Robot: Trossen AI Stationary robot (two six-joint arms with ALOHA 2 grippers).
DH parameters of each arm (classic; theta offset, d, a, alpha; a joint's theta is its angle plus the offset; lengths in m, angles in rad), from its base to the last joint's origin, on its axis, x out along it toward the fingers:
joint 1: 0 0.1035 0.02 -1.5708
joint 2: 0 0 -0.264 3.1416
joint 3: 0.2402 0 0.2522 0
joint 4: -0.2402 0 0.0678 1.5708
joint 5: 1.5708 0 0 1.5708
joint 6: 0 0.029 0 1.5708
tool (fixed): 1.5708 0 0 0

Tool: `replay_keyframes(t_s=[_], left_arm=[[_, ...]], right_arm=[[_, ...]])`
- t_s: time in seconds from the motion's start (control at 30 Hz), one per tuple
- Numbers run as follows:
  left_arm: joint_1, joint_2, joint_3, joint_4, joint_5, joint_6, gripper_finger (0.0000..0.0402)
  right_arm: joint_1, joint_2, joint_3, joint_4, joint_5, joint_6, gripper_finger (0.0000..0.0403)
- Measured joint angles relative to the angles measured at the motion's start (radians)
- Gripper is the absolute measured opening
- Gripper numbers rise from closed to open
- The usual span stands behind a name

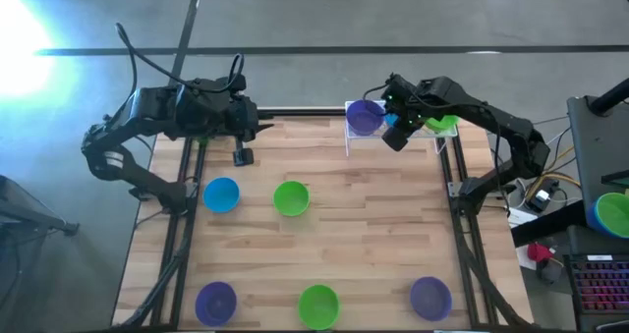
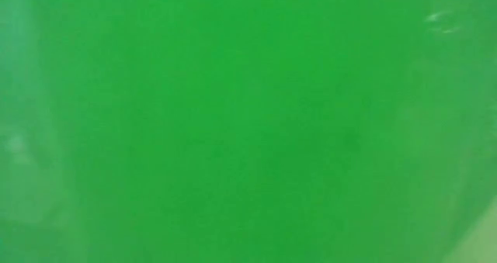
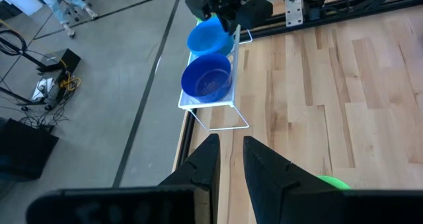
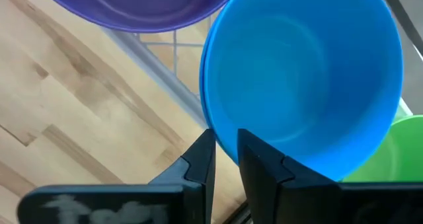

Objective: Pick & Place Mini bowls
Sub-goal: Stack the right blue bowl on top of the blue bowl on the shelf, then stack the right violet bowl on top of the violet bowl on the shelf

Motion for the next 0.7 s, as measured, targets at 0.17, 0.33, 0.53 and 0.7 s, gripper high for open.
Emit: replay_keyframes(t_s=[0.17,0.33,0.53,0.7], left_arm=[[0.000,0.000,0.000,0.000,0.000,-0.001,0.0062],[0.000,0.000,0.000,0.000,0.000,-0.010,0.0062],[0.000,0.000,0.000,0.000,-0.003,-0.016,0.0062],[0.000,0.000,0.000,0.000,-0.014,-0.016,0.0062]], right_arm=[[0.000,-0.012,0.023,0.002,0.000,-0.004,0.0066],[0.000,-0.044,0.061,0.004,0.000,-0.004,0.0062],[0.000,-0.088,0.069,0.029,0.000,-0.011,0.0059],[0.000,-0.121,0.069,0.032,0.001,-0.015,0.0064]])
